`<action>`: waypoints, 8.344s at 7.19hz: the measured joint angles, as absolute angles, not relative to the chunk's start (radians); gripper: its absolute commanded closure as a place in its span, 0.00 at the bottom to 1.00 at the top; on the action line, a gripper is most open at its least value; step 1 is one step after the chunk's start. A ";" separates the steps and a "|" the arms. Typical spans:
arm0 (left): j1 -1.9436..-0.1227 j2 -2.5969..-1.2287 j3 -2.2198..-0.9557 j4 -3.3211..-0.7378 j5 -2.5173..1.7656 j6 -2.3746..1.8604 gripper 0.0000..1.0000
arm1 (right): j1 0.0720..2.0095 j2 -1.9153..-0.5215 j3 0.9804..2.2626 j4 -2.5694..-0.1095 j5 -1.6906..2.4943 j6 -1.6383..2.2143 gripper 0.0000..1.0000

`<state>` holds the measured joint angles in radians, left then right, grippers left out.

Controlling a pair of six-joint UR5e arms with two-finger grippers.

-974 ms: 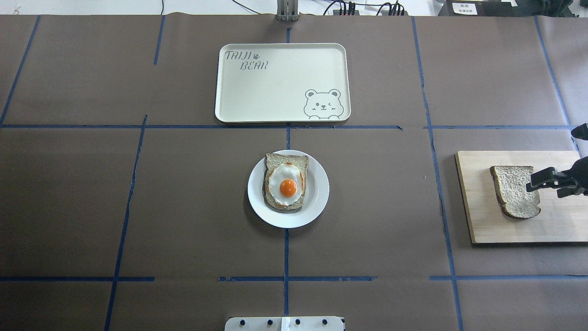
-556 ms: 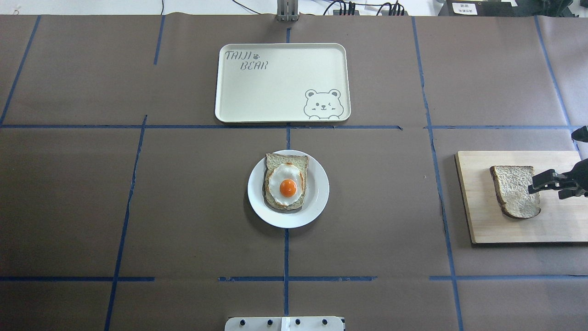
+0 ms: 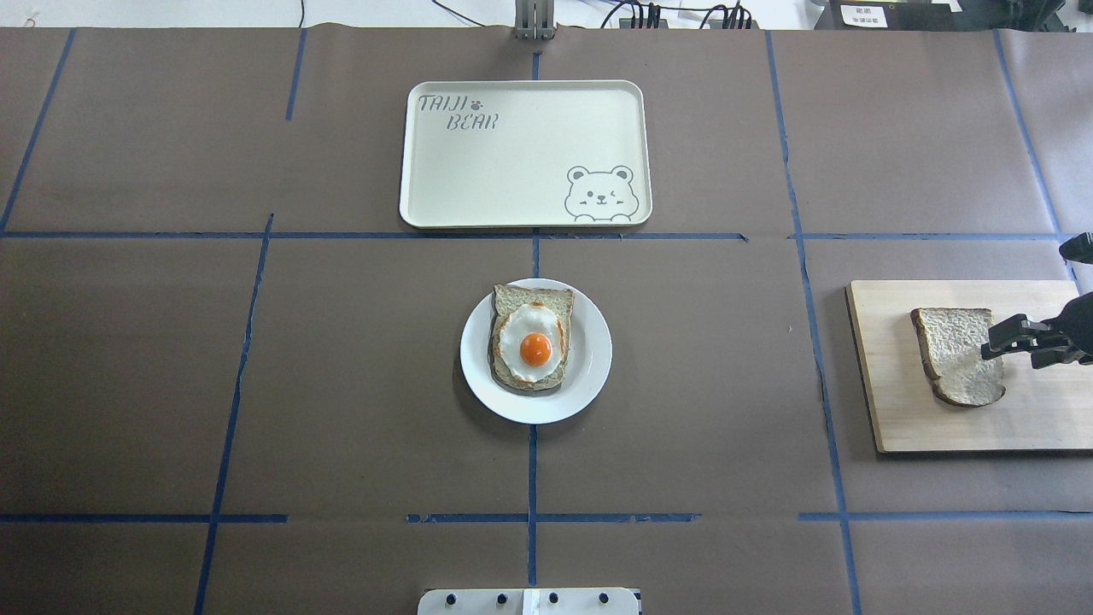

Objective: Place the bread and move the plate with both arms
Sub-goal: 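Lower the right gripper onto the bread slice on the bamboo board and grasp it, then lift the bread with the right gripper toward the plate while the left arm moves in, then lower the bread slice onto the egg toast on the plate and release, then withdraw the right gripper from the plate while the left gripper approaches its rim, then grasp the white plate rim with the left gripper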

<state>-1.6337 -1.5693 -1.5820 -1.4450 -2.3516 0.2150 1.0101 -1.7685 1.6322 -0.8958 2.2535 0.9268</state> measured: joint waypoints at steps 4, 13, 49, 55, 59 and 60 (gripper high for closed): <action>-1.634 -1.569 -1.582 -1.445 -2.352 0.216 0.00 | 1.006 -1.767 1.634 -0.896 2.253 0.930 0.77; -1.634 -1.574 -1.607 -1.444 -2.353 0.213 0.00 | 1.010 -1.771 1.677 -0.895 2.208 0.925 1.00; -0.711 -1.998 -1.528 -2.529 -2.215 -1.454 0.15 | 0.806 -1.114 1.787 -1.125 2.095 1.362 0.00; -0.544 -2.004 -1.469 -2.728 -2.018 -1.638 0.50 | 0.908 -1.145 1.917 -1.588 2.124 0.937 0.00; -0.495 -2.033 -1.428 -2.729 -1.963 -1.667 0.55 | 0.911 -1.173 1.942 -1.592 2.126 0.930 0.00; -0.493 -2.038 -1.417 -2.729 -1.961 -1.667 0.56 | 0.911 -1.178 1.946 -1.592 2.126 0.930 0.00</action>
<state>-0.4934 -2.0384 -1.4172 -2.7290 -1.9613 -1.6673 0.9111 -1.1782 1.9461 -1.5923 2.1260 0.9296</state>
